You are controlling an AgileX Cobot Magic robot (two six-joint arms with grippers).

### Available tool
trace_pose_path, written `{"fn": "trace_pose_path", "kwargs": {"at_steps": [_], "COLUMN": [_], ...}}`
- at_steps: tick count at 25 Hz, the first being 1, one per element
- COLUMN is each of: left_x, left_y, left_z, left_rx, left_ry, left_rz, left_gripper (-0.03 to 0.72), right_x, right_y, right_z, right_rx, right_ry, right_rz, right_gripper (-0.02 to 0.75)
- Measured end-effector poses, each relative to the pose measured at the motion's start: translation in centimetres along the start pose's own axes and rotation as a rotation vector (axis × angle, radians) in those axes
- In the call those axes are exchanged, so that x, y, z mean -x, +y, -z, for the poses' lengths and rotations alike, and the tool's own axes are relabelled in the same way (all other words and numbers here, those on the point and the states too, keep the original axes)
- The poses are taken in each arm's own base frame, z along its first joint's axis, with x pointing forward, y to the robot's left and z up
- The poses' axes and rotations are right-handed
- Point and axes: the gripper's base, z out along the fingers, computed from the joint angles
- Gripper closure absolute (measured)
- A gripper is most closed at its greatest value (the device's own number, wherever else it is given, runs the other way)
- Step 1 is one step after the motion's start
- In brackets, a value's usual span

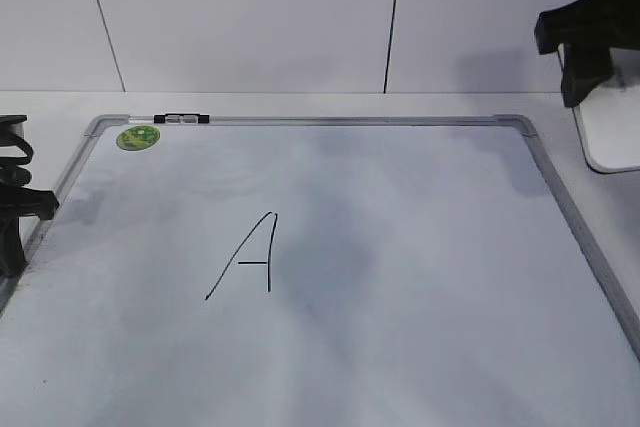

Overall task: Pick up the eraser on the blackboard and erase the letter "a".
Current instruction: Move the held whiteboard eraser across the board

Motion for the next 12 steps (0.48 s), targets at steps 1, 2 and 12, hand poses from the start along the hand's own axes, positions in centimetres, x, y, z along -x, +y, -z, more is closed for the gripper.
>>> {"fn": "trace_pose_path", "kwargs": {"at_steps": [1,2,12], "left_x": [0.0,0.0,0.0], "left_y": [0.0,0.0,0.0], "left_z": [0.0,0.0,0.0], "left_rx": [0.000,0.000,-0.002], "left_ry": [0.000,0.000,0.000], "left_rz": [0.000,0.000,0.001], "left_gripper": [0.649,0.648,0.641], "right_x": [0.2,0.3,1.1], "right_y": [0.2,0.3,-2.0], "right_z": [-0.8,-1.4,-6.8], "right_rx": [-0.002,0.000,0.049], "right_ry": [0.020,0.038,0.216], "right_rz": [0.001,-0.001,-0.075], "right_gripper": [0.177,0.177,0.177]}}
